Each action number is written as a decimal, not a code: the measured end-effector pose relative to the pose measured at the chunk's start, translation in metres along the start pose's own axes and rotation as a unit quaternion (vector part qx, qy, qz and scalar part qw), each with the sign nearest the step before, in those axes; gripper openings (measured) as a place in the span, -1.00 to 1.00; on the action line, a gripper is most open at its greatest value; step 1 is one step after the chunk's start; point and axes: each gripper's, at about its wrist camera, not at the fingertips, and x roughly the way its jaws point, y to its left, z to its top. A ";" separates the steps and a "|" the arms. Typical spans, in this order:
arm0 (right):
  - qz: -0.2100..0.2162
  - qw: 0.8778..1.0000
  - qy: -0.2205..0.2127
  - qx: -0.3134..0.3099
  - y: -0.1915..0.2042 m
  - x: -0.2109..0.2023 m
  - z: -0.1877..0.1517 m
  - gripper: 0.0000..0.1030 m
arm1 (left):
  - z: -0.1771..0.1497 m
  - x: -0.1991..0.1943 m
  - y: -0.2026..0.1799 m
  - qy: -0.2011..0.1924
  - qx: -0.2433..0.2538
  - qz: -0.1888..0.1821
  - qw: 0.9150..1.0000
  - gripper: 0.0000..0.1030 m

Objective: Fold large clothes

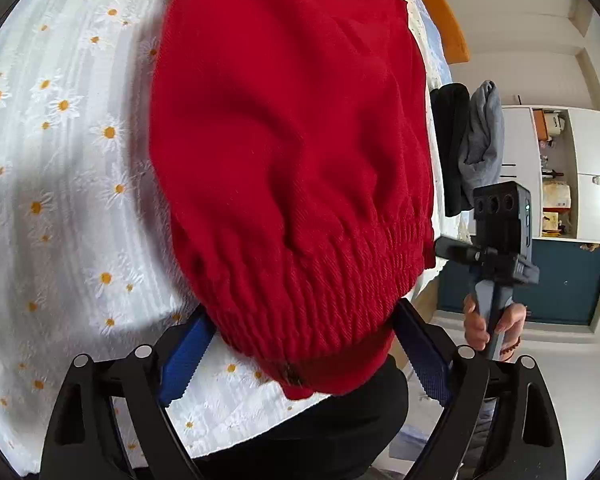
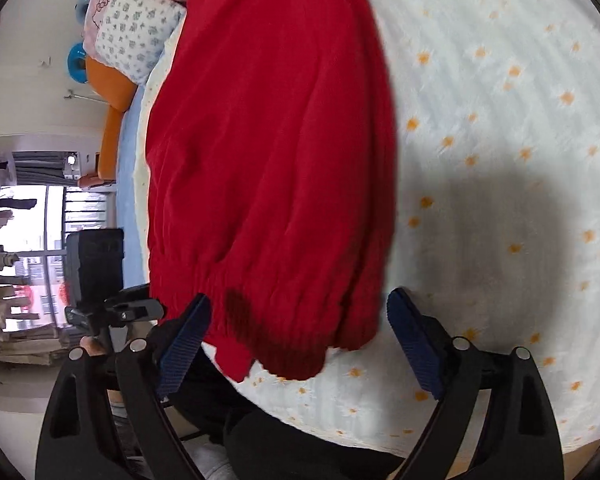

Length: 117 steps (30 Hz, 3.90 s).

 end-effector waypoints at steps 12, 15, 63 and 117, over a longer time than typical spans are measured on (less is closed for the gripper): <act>0.026 0.998 0.001 0.061 -0.010 -0.001 0.001 0.81 | -0.006 -0.016 0.014 -0.029 -0.013 -0.025 0.999 0.77; 0.032 0.997 0.002 0.075 -0.014 0.001 0.003 0.82 | -0.005 -0.024 0.021 -0.049 -0.025 -0.040 0.998 0.78; 0.092 0.982 -0.144 0.086 0.048 -0.034 0.270 -0.12 | 0.274 -0.099 0.044 -0.110 -0.179 -0.177 0.962 -0.16; -0.015 0.988 -0.135 -0.073 0.071 -0.082 0.202 0.77 | 0.213 -0.153 -0.020 -0.153 -0.015 -0.066 0.986 0.90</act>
